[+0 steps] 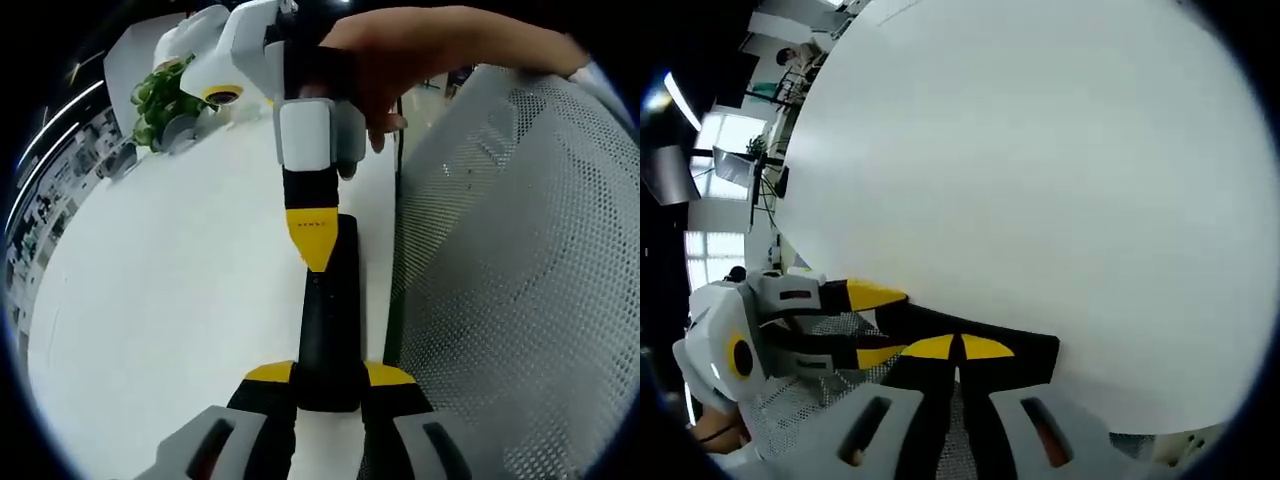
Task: Press the specified remote control buttons in sequence, fully releasing each button before pressing the next.
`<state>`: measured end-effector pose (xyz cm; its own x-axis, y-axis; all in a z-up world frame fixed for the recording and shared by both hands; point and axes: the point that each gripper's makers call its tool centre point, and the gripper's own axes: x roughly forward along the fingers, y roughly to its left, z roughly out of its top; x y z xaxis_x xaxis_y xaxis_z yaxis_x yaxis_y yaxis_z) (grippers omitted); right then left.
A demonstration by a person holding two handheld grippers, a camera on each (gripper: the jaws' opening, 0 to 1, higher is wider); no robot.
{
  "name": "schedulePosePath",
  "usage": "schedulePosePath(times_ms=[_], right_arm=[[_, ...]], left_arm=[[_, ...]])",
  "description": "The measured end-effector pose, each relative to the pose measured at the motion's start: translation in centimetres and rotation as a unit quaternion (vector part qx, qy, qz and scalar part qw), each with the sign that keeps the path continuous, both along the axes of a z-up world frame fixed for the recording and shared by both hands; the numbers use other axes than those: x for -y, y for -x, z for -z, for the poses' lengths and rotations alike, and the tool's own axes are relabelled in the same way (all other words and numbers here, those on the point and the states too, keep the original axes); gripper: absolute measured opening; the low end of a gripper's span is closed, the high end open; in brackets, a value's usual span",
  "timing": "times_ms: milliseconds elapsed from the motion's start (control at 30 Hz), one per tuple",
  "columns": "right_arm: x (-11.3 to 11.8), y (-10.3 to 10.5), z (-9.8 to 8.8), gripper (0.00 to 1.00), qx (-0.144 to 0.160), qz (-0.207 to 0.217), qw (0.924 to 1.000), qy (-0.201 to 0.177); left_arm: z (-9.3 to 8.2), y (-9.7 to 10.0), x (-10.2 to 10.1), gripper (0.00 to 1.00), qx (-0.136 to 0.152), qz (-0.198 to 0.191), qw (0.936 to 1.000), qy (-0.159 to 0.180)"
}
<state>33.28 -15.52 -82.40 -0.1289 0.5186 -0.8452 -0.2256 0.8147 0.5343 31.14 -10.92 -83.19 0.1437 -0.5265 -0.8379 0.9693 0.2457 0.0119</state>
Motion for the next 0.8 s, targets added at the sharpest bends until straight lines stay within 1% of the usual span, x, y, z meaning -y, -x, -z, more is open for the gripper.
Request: schedulePosePath(times_ms=[33, 133, 200, 233, 267, 333, 533, 667, 800], right_arm=[[-0.16, -0.06, 0.0, 0.0, 0.001, -0.002, 1.0, -0.002], [-0.71, -0.2, -0.24, 0.0, 0.019, -0.009, 0.9997, -0.01], [-0.7, -0.19, -0.11, 0.0, 0.027, -0.014, 0.9995, -0.004], [-0.58, -0.07, 0.12, 0.0, 0.027, -0.02, 0.9994, 0.001], [-0.78, -0.05, 0.02, 0.0, 0.025, -0.019, 0.9995, -0.006], [-0.58, -0.12, 0.03, 0.0, 0.026, -0.019, 0.9995, -0.002], [-0.65, -0.29, 0.03, 0.0, 0.025, -0.01, 0.9996, -0.005], [-0.66, -0.35, 0.17, 0.0, 0.017, -0.001, 0.9998, -0.005], [-0.8, -0.26, 0.1, 0.0, 0.026, -0.01, 0.9996, 0.003]], left_arm=[[0.01, 0.01, 0.02, 0.24, -0.001, 0.0, 1.0, 0.0], [0.02, 0.0, 0.04, 0.24, -0.003, 0.001, 1.0, -0.001], [0.02, 0.0, 0.05, 0.24, -0.003, 0.0, 1.0, -0.002], [0.03, 0.0, 0.05, 0.24, -0.004, 0.0, 1.0, -0.003], [0.04, 0.0, 0.04, 0.24, -0.004, 0.0, 1.0, -0.004], [0.04, 0.01, 0.04, 0.24, -0.005, 0.0, 1.0, -0.005], [0.06, -0.07, 0.03, 0.23, -0.013, -0.006, 0.9998, -0.012], [0.06, -0.06, 0.01, 0.23, -0.014, -0.009, 0.9998, -0.011], [0.08, -0.08, 0.04, 0.23, -0.013, -0.009, 0.9998, -0.011]])
